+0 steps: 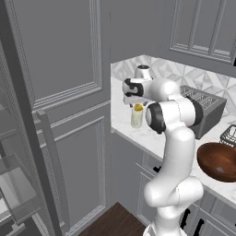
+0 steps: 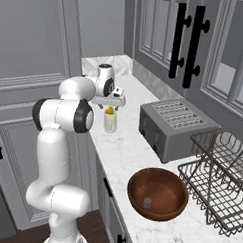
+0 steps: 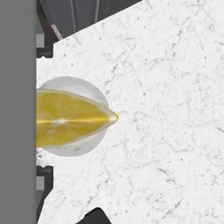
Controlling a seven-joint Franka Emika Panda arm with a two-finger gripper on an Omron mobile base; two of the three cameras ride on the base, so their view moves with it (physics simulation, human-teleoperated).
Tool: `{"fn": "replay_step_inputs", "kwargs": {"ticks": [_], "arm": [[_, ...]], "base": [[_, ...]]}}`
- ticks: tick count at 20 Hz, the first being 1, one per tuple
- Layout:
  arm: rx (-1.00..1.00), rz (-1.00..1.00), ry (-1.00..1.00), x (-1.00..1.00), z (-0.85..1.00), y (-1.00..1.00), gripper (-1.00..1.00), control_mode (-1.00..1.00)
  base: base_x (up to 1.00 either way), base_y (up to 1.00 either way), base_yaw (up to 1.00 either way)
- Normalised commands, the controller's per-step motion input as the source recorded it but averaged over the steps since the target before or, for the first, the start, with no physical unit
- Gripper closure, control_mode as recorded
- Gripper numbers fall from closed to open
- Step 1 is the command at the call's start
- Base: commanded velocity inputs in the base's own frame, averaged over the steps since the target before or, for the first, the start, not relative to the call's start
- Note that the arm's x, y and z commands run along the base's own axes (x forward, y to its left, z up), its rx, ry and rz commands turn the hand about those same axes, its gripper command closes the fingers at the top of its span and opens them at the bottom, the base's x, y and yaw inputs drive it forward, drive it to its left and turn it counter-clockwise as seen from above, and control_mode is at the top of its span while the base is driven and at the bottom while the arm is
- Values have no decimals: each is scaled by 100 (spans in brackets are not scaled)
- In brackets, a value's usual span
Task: Grab a lemon wedge from the fridge and one ice cube from the ice bowl, and put them in the glass of lemonade.
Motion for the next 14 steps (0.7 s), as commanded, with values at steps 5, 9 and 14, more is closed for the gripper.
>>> {"fn": "replay_step_inputs", "kwargs": {"ticks": [5,9,14], "arm": [[0,0,2,-17,55,0,-100,-100],[2,0,1,-37,24,0,-100,-100],[7,0,0,-47,5,-7,-100,-100]], "base": [[0,0,0],[0,0,0],[0,0,0]]}}
